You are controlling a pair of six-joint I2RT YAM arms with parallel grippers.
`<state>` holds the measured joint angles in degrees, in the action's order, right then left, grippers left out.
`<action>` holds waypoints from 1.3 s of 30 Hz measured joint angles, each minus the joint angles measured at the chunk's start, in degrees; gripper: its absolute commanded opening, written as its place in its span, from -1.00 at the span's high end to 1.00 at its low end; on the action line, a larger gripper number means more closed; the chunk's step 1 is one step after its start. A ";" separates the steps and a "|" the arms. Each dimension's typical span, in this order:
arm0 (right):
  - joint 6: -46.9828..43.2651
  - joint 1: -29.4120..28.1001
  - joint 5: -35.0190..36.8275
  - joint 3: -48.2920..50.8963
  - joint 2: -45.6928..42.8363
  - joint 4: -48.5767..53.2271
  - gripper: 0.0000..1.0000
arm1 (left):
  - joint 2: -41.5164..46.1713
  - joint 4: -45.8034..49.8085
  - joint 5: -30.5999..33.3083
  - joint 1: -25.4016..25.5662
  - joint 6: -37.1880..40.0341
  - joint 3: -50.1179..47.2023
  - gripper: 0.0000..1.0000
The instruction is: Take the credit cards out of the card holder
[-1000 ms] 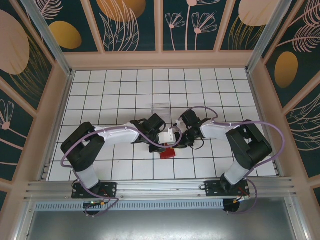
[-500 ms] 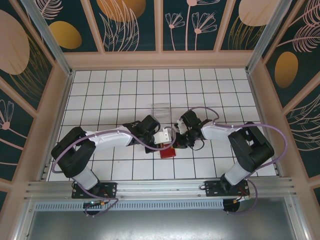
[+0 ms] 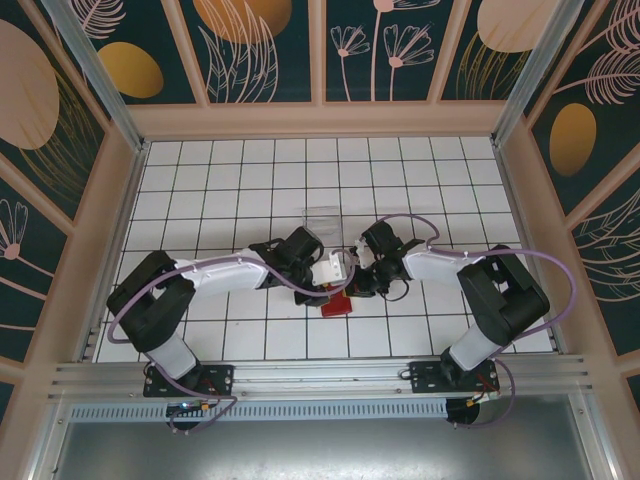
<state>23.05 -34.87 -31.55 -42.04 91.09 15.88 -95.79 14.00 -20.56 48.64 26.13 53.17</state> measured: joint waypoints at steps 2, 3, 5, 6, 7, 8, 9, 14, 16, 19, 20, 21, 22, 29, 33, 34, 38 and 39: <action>0.02 0.00 0.00 0.00 0.00 0.00 0.94 | -0.98 0.00 -0.33 0.00 0.22 0.85 0.15; 0.02 0.00 0.00 0.00 0.00 0.00 0.94 | -1.27 0.26 -0.50 0.00 0.42 1.16 0.14; 0.02 0.00 0.00 0.00 0.00 0.00 0.94 | -2.05 1.01 -0.94 0.00 0.74 2.32 0.13; 0.02 -0.02 0.02 0.00 0.00 0.00 0.94 | -2.58 1.20 -1.27 0.00 0.87 3.06 0.12; 0.02 -0.07 0.00 0.00 0.00 0.00 0.94 | -3.06 1.25 -1.53 0.00 0.92 3.63 0.11; 0.02 -0.07 0.00 0.00 0.00 0.00 0.94 | -3.65 1.25 -1.64 0.00 1.11 4.15 0.10; 0.02 -0.07 0.00 0.00 0.00 0.00 0.94 | -4.24 1.27 -1.79 0.00 1.20 4.59 0.09; 0.33 -0.04 0.07 0.20 0.02 0.00 0.94 | -6.49 1.75 -3.02 -0.02 1.92 5.90 0.10; 0.33 -0.04 0.07 0.20 0.02 0.00 0.94 | -6.73 1.90 -3.04 0.00 1.97 6.16 0.10; 0.44 -0.07 0.07 0.20 0.02 -0.02 0.94 | -6.91 1.90 -3.02 0.00 2.14 6.32 0.10; 0.44 -0.04 0.07 0.20 0.02 0.00 0.94 | -6.93 1.88 -3.02 -0.02 2.14 6.32 0.08; 0.44 -0.04 0.07 0.20 0.02 0.00 0.94 | -6.93 1.90 -3.02 0.00 2.14 6.32 0.08; 0.44 -0.07 0.09 0.20 0.00 0.00 0.94 | -6.93 1.90 -3.04 0.00 2.14 6.32 0.07; 0.44 -0.07 0.13 0.20 -0.11 0.00 0.94 | -5.29 2.12 -3.06 0.00 2.38 4.57 0.07; 0.44 -0.07 0.24 0.20 -0.22 0.00 0.94 | -4.20 2.54 -3.08 0.00 2.71 3.54 0.05; 0.44 -0.07 0.24 0.20 -0.22 0.00 0.94 | -4.17 2.51 -3.06 0.00 2.78 3.50 0.04; 0.44 -0.07 0.24 0.20 -0.22 0.00 0.94 | -4.24 2.54 -3.06 0.00 2.82 3.45 -0.03; 0.42 -0.07 0.24 0.20 -0.22 0.00 0.94 | -4.35 2.51 -3.04 0.00 2.82 3.45 -0.04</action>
<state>23.46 -34.94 -31.31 -41.85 90.87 15.88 -100.14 16.51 -23.59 48.64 28.95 56.62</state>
